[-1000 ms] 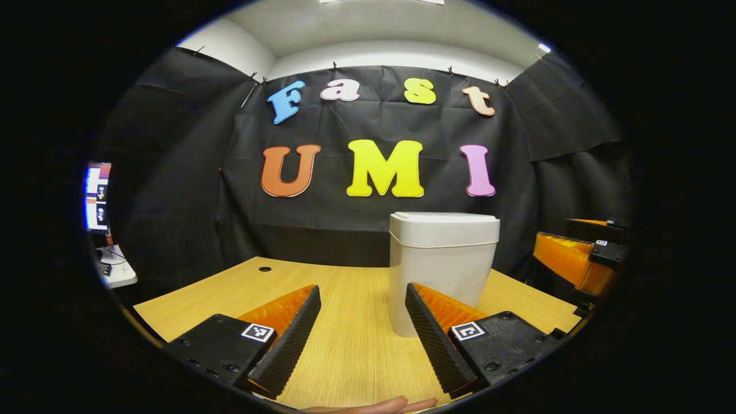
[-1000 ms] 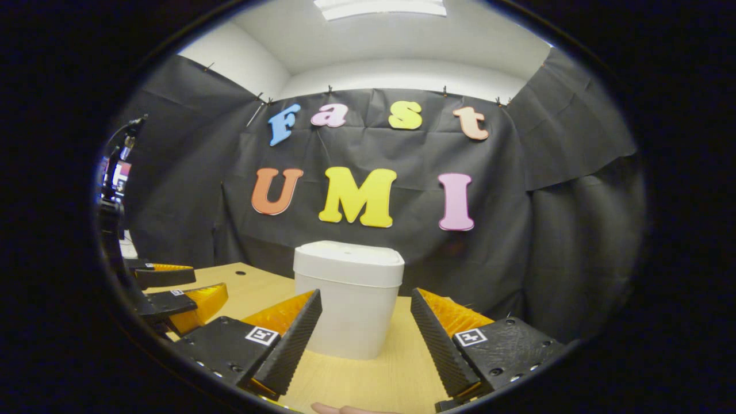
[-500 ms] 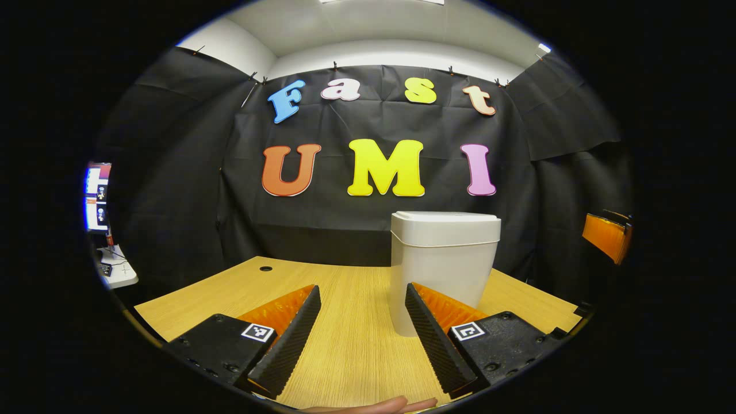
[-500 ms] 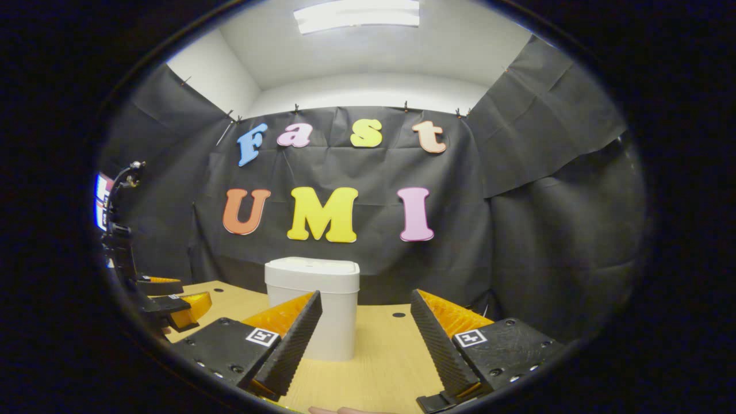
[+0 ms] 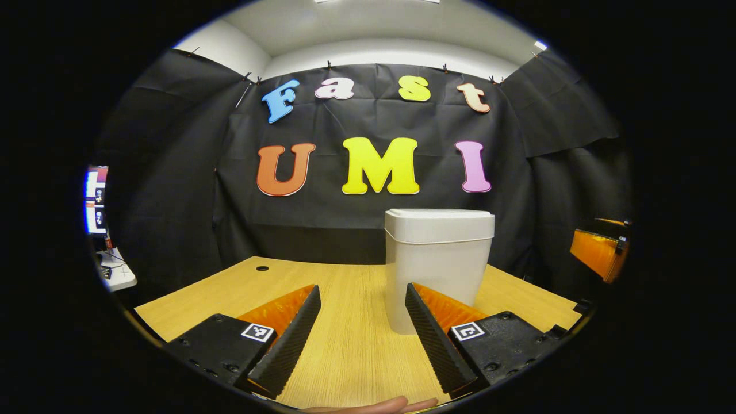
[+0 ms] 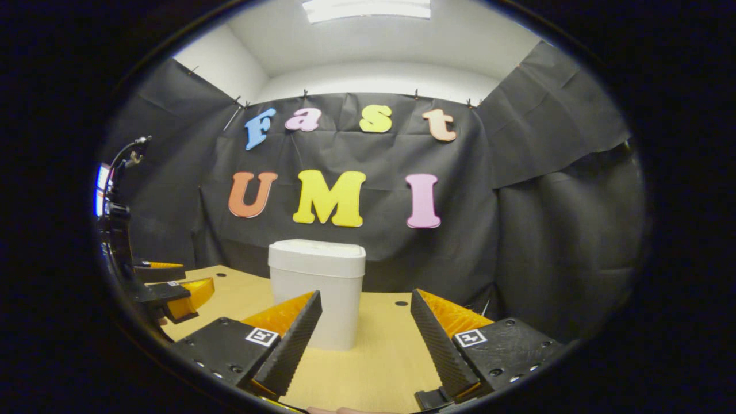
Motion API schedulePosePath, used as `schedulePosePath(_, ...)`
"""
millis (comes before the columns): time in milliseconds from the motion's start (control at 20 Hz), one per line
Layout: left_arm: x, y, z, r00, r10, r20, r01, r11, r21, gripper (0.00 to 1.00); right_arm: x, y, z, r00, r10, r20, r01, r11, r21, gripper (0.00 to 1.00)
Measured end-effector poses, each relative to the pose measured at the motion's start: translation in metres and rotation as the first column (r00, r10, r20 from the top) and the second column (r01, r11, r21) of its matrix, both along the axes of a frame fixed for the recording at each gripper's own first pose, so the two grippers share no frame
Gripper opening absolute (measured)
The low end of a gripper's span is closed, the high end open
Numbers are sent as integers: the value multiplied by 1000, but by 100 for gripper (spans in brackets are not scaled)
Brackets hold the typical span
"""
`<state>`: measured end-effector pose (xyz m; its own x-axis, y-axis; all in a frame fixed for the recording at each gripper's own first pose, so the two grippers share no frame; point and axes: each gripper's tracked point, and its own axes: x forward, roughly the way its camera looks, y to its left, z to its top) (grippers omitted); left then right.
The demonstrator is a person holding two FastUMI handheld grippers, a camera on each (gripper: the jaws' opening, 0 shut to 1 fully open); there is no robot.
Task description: Press the lid of the desktop garbage bin to open it, pick up the crumpled paper on the desktop and throw it into the bin, then pick up the pop can on the desktop and drop it into the bin, and finally close the garbage bin lid.
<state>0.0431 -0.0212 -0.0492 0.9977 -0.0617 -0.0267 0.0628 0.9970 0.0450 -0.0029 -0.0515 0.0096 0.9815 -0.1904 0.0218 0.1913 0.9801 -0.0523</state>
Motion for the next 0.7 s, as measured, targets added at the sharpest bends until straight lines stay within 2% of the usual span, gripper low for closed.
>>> schedulePosePath(50, 0, 1, 1, 1000, 1, 1, -1, 1000, 1, 96, 1, 1, -3, 1000, 9, -16, -9, 1000, 5, 95)
schedulePosePath(100, 0, 1, 1, 1000, 1, 2, -1, 1000, 4, 100, 2, 0, -7, 1000, 7, -29, -7, 1000, 15, 98)
schedulePosePath(250, -1, 0, 1, 1000, -4, 2, 4, 1000, 6, 100, 6, -7, -12, 999, -6, -51, 8, 999, 41, 95)
schedulePosePath(300, -1, 0, -1, 1000, -3, 0, 3, 1000, 5, 96, 5, -9, -14, 998, -8, -57, 11, 998, 56, 95)
schedulePosePath(350, -1, 0, -1, 1000, -1, -2, 1, 1000, 5, 96, 5, -10, -15, 998, -7, -60, 11, 997, 70, 95)
schedulePosePath(400, -1, 0, -1, 1000, 0, -3, 0, 1000, 5, 100, 6, -12, -16, 998, -7, -63, 12, 997, 79, 95)
schedulePosePath(450, -1, -1, -1, 1000, -2, -4, 2, 1000, 6, 96, 6, -14, -18, 998, -8, -66, 14, 997, 79, 97)
schedulePosePath(500, -1, -1, -1, 1000, -4, -4, 4, 1000, 9, 100, 6, -17, -20, 997, -15, -70, 20, 997, 75, 97)
schedulePosePath(600, -1, -1, -3, 1000, -12, -3, 12, 1000, 17, 100, 7, -21, -22, 997, -24, -76, 29, 997, 75, 95)
schedulePosePath(700, -2, -1, -3, 1000, -22, -4, 22, 999, 24, 96, 8, -21, -24, 996, -23, -82, 29, 996, 85, 97)
